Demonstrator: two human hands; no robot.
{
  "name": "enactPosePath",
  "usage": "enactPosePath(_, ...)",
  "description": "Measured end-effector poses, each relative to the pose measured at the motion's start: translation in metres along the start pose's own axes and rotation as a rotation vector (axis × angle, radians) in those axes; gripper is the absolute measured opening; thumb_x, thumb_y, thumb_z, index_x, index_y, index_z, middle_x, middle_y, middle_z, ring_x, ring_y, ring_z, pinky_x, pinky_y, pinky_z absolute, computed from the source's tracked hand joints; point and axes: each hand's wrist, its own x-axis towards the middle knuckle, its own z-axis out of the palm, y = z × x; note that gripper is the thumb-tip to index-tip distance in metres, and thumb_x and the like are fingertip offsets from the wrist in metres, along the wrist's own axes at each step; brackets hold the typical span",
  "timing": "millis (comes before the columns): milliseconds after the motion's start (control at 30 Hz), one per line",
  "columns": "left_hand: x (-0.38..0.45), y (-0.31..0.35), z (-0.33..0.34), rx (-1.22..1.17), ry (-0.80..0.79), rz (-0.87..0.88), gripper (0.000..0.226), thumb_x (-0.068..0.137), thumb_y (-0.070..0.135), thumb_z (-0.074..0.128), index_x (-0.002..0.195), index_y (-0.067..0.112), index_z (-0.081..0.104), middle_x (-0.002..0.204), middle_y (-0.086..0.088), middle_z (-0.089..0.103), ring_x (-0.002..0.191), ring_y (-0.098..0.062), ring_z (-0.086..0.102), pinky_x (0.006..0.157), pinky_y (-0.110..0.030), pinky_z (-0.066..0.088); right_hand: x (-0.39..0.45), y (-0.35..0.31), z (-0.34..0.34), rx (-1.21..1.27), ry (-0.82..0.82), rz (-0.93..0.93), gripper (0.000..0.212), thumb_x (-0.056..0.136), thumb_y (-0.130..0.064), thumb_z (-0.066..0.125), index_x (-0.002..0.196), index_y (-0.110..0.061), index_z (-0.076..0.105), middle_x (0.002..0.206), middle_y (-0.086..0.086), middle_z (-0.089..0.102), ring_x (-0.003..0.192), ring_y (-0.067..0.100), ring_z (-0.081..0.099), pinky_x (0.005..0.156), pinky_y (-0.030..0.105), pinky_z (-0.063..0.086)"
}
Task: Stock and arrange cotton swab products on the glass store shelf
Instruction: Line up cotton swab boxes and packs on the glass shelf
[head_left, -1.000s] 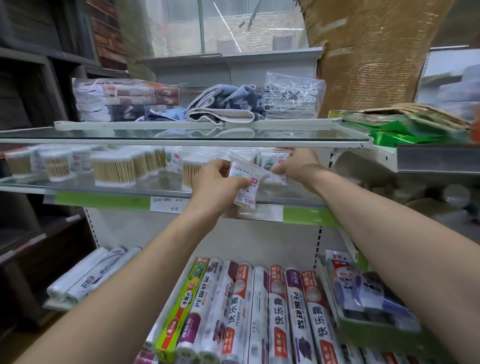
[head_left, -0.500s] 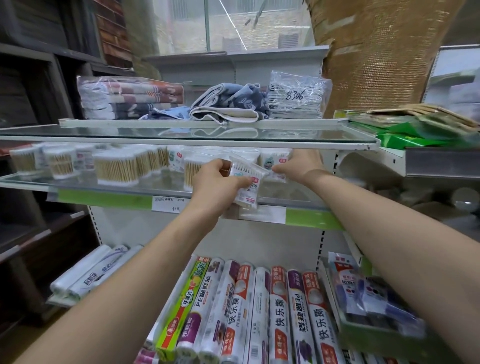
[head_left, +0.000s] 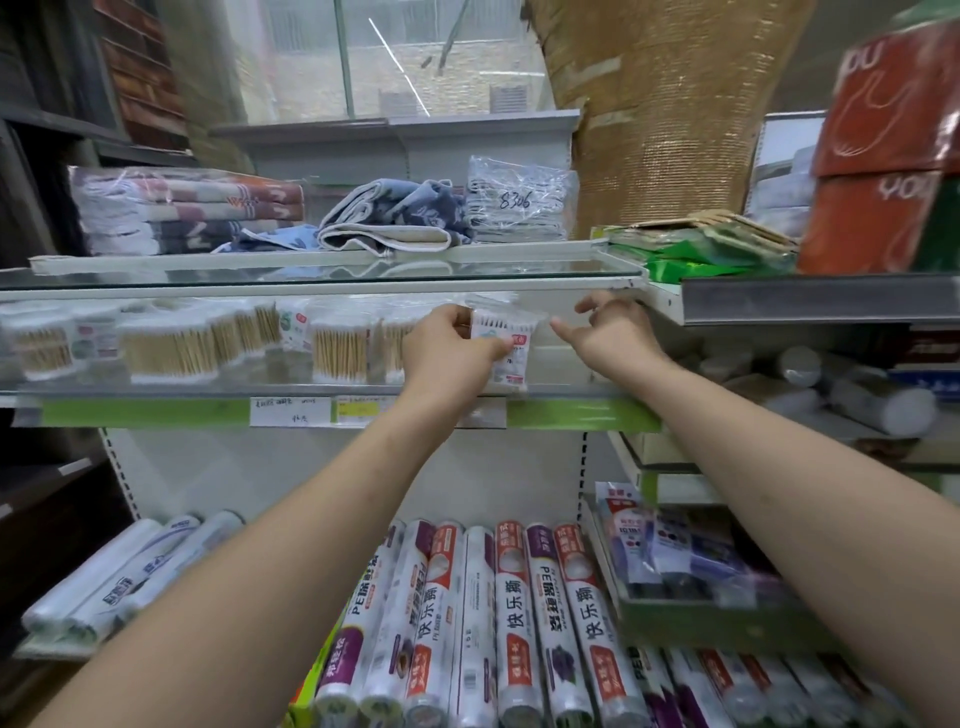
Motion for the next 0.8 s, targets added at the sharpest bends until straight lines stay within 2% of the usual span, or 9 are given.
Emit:
enactPosePath(133, 0.018, 0.002, 0.023, 0.071, 0.002, 0.007, 0.05, 0.064, 0.04, 0.083, 0.106, 0.016, 0.068, 0.101, 0.0, 0.074, 0.097, -0.023, 0.07, 0.091, -0.043, 0.057, 0.001, 0.015, -0.002, 0.039, -0.006, -0.017, 0.046, 0.089, -0.06, 0.06, 0.113, -0.02, 0.062, 0.116, 0.006, 0.064, 0.104, 0.027, 0.061, 0.089, 0.034, 0.051)
enactPosePath(333, 0.045, -0.004, 0.041, 0.238, 0.014, 0.004, 0.017, 0.088, 0.014, 0.074, 0.097, 0.021, 0.061, 0.101, -0.003, 0.071, 0.098, -0.026, 0.069, 0.08, -0.033, 0.057, 0.011, 0.031, 0.002, 0.124, -0.012, -0.006, 0.048, 0.095, -0.063, 0.045, 0.081, -0.018, 0.057, 0.086, 0.003, 0.063, 0.087, 0.027, 0.06, 0.071, 0.032, 0.041)
enactPosePath(433, 0.051, -0.004, 0.043, 0.556, -0.034, 0.072, 0.036, 0.094, 0.027, 0.069, 0.121, 0.008, 0.056, 0.114, -0.015, 0.067, 0.109, -0.035, 0.063, 0.088, -0.038, 0.053, 0.018, 0.043, 0.002, 0.092, -0.057, 0.055, 0.053, 0.098, -0.064, 0.035, 0.072, -0.018, 0.046, 0.071, -0.002, 0.049, 0.075, 0.024, 0.051, 0.058, 0.029, 0.031)
enactPosePath(500, 0.052, -0.001, 0.042, 0.76, -0.046, 0.118, 0.043, 0.098, 0.034, 0.065, 0.126, 0.004, 0.05, 0.118, -0.02, 0.063, 0.112, -0.039, 0.06, 0.081, -0.033, 0.046, 0.024, 0.052, 0.001, 0.145, -0.115, 0.075, 0.054, 0.1, -0.063, 0.029, 0.093, -0.02, 0.06, 0.079, -0.003, 0.051, 0.079, 0.019, 0.049, 0.057, 0.024, 0.028)
enactPosePath(567, 0.051, 0.003, 0.04, 0.929, -0.05, 0.16, 0.041, 0.101, 0.036, 0.06, 0.125, 0.006, 0.048, 0.119, -0.02, 0.062, 0.112, -0.039, 0.06, 0.076, -0.033, 0.039, 0.028, 0.059, 0.001, 0.197, -0.153, 0.085, 0.063, 0.103, -0.06, 0.027, 0.128, -0.012, 0.06, 0.105, 0.004, 0.06, 0.093, 0.017, 0.05, 0.063, 0.018, 0.032)
enactPosePath(633, 0.05, 0.003, 0.039, 1.058, -0.059, 0.228, 0.035, 0.102, 0.034, 0.058, 0.125, 0.01, 0.049, 0.117, -0.019, 0.062, 0.11, -0.038, 0.06, 0.074, -0.034, 0.037, 0.032, 0.065, 0.001, 0.215, -0.149, 0.078, 0.064, 0.103, -0.059, 0.027, 0.14, -0.014, 0.053, 0.14, 0.01, 0.055, 0.12, 0.022, 0.052, 0.087, 0.023, 0.039)
enactPosePath(700, 0.049, 0.003, 0.038, 1.128, -0.073, 0.3, 0.029, 0.102, 0.029, 0.057, 0.126, 0.015, 0.049, 0.116, -0.017, 0.06, 0.108, -0.037, 0.058, 0.073, -0.035, 0.036, 0.034, 0.067, 0.002, 0.238, -0.158, 0.061, 0.064, 0.104, -0.058, 0.026, 0.14, -0.014, 0.052, 0.149, 0.01, 0.048, 0.134, 0.025, 0.046, 0.096, 0.029, 0.033)
enactPosePath(733, 0.049, 0.004, 0.038, 1.14, -0.08, 0.319, 0.029, 0.101, 0.028, 0.057, 0.126, 0.016, 0.049, 0.116, -0.016, 0.06, 0.108, -0.037, 0.057, 0.072, -0.035, 0.036, 0.035, 0.067, 0.003, 0.251, -0.164, 0.055, 0.061, 0.104, -0.057, 0.026, 0.136, -0.014, 0.054, 0.148, 0.01, 0.048, 0.132, 0.024, 0.047, 0.094, 0.03, 0.032)
enactPosePath(800, 0.05, 0.006, 0.037, 1.104, -0.113, 0.308, 0.032, 0.099, 0.027, 0.059, 0.131, 0.021, 0.053, 0.118, -0.015, 0.06, 0.112, -0.036, 0.056, 0.076, -0.035, 0.04, 0.038, 0.068, 0.005, 0.265, -0.172, 0.052, 0.047, 0.105, -0.055, 0.025, 0.117, -0.018, 0.051, 0.133, 0.009, 0.053, 0.11, 0.017, 0.049, 0.085, 0.028, 0.032)
